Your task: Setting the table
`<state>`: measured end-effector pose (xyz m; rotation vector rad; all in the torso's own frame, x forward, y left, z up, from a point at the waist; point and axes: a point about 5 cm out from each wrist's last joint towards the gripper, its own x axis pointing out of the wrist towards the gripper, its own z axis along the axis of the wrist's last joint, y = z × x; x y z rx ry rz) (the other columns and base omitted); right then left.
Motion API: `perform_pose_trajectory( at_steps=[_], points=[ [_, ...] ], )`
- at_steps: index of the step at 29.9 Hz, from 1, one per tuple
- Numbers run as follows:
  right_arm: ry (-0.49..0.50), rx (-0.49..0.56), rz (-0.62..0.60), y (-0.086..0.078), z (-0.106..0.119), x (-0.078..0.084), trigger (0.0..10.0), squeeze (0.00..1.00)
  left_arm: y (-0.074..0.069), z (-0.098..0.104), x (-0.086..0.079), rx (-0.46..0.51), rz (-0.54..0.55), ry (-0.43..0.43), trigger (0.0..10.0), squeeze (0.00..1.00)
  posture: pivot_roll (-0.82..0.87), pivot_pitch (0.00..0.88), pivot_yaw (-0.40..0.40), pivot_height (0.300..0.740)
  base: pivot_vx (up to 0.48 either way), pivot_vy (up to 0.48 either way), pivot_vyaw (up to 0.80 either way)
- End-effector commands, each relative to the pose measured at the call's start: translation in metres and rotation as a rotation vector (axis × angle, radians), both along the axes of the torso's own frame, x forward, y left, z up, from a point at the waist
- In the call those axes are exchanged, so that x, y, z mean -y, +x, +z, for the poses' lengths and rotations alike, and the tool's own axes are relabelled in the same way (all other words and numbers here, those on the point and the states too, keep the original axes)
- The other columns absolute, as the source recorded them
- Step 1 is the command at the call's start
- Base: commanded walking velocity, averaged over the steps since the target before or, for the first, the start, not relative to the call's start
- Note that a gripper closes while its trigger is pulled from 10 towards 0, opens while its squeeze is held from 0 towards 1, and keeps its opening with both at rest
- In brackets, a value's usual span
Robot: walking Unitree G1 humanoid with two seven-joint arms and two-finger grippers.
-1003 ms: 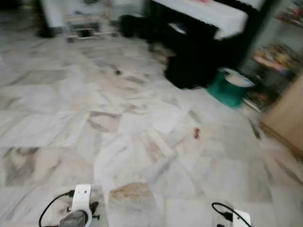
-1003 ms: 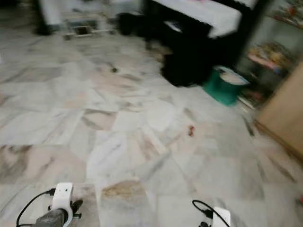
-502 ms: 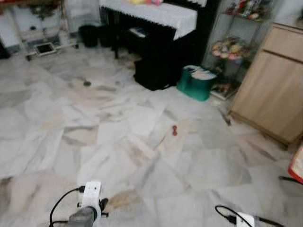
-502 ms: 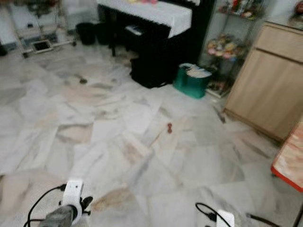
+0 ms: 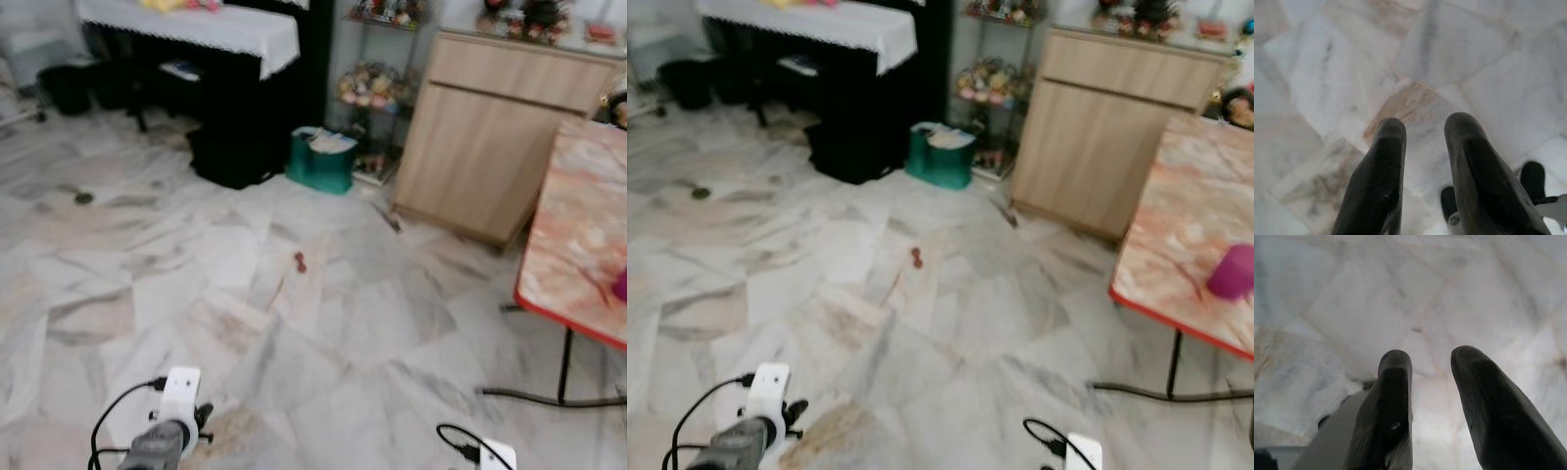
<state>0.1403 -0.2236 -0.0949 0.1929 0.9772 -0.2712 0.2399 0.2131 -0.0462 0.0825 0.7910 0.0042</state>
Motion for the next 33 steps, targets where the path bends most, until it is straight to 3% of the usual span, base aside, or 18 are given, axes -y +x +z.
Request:
perform_pose_trajectory(
  at_steps=[1, 14, 29, 33],
  points=[
    [-0.010, -0.007, -0.018, -0.0031, -0.0002, 0.0043, 10.0, 0.00, 0.0010, -0.0009, 0.0070, -0.004, -0.006, -0.018, 10.0, 0.00, 0.08, 0.000, 0.015, 0.715, 0.000, 0.000, -0.74],
    [-0.030, -0.007, 0.038, 0.0008, 0.0022, 0.0083, 10.0, 0.00, -0.0037, -0.0048, 0.0102, -0.013, 0.019, -0.037, 10.0, 0.00, 0.08, 0.000, -0.014, 0.715, 0.000, 0.000, -0.69],
    [-0.040, -0.007, 0.055, -0.0003, 0.0025, 0.0105, 10.0, 0.00, -0.0086, -0.0080, 0.0111, -0.021, -0.002, -0.007, 10.0, 0.00, 0.09, 0.000, -0.026, 0.715, 0.000, 0.000, 0.00],
    [-0.038, -0.002, 0.050, -0.0003, 0.0025, 0.0102, 10.0, 0.00, -0.0087, -0.0080, 0.0106, -0.022, -0.003, 0.000, 10.0, 0.00, 0.09, 0.000, -0.025, 0.715, 0.000, -0.443, 0.00]
  ],
)
